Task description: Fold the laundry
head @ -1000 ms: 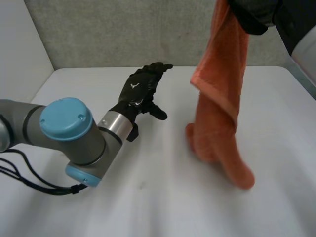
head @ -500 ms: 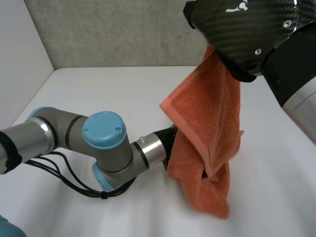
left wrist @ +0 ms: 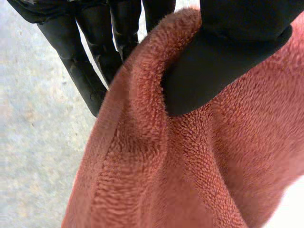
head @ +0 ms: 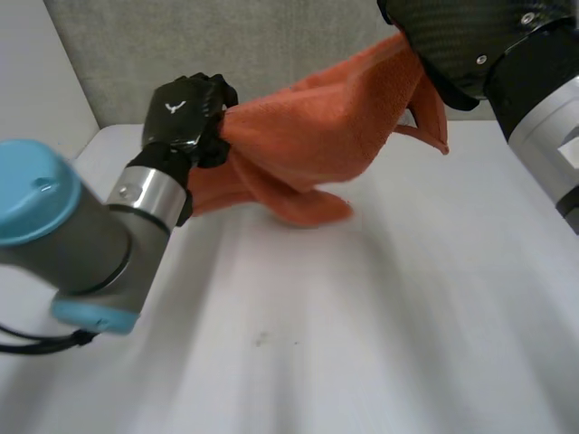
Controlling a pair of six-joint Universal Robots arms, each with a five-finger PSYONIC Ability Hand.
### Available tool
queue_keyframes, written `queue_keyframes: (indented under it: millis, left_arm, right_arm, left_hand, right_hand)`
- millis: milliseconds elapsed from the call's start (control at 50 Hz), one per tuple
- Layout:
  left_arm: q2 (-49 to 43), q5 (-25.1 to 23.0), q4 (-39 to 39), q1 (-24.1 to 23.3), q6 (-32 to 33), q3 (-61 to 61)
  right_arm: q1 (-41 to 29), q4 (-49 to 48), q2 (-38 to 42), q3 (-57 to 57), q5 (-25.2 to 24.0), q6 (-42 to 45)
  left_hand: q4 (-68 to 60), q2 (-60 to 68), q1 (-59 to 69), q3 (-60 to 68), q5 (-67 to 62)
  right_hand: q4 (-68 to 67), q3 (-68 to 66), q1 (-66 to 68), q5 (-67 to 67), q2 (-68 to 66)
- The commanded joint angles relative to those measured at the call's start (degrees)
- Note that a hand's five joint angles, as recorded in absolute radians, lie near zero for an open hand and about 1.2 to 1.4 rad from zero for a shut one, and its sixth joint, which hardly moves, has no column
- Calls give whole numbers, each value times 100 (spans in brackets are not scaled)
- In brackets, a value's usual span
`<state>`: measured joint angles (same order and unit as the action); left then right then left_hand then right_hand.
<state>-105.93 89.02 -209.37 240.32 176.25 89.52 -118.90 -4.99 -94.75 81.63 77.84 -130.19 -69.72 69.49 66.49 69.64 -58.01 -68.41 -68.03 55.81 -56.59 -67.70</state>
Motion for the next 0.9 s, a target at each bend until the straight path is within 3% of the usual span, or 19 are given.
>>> queue_keyframes:
  millis: [20,240,340,500,620,720,820,900]
  left_arm:
    - [1223,-43,-7,-29,340,1226]
    - [1232,80,274,-91,1105,1920]
    - [417,63,1046,-100,1210,1833]
    - [-638,63,1206,-73,1228,1315]
    - [-1097,72,1109,-20,1307,602]
    - [-1264,72,915,-12,1940,-558]
    - [-1098,-112,224,50,2905,-2172]
    - [-817,-410,-330,120,2924,-2386]
  right_arm:
    - [156,42,474,10,38,-156]
    - [315,542,1590,397,100,-691]
    - [298,657,2152,485,82,-1288]
    - [236,578,3023,337,65,-2009]
    - [227,438,3603,-566,520,-2186]
    - [201,96,3762,-1883,1065,-2213]
    - [201,-767,3639,-3039,1242,-2327]
    - [201,-1600,3132,-3242,1409,-2625]
  left_hand:
    - [-1028,1051,1351,1036,-1199]
    - [-1028,1051,1351,1036,-1199]
    - [-1028,1051,1351,1036,-1199]
    - [-1028,1051,1351,1036,-1199]
    - [-1028,1051,1351,1036,-1199]
    - [-1028,1051,1351,1036,-1199]
    - [-1028,1051,1351,1036,-1199]
    - [-1028,1051,1351,1036,-1199]
  right_hand:
    - [-1159,-1197,2419,-1341,-1230]
    - [-1159,-1197,2419,-1341,-1230]
    - [-1159,-1197,2419,-1341,-1230]
    - [-1159,-1197,2419,-1341,-1230]
    - [-1159,-1197,2419,-1341,-1230]
    - [-1159,-1197,2419,-1341,-1230]
    - [-1159,-1197,2419,-1341,-1230]
    - [-1159,-1197,2419,-1341,-1230]
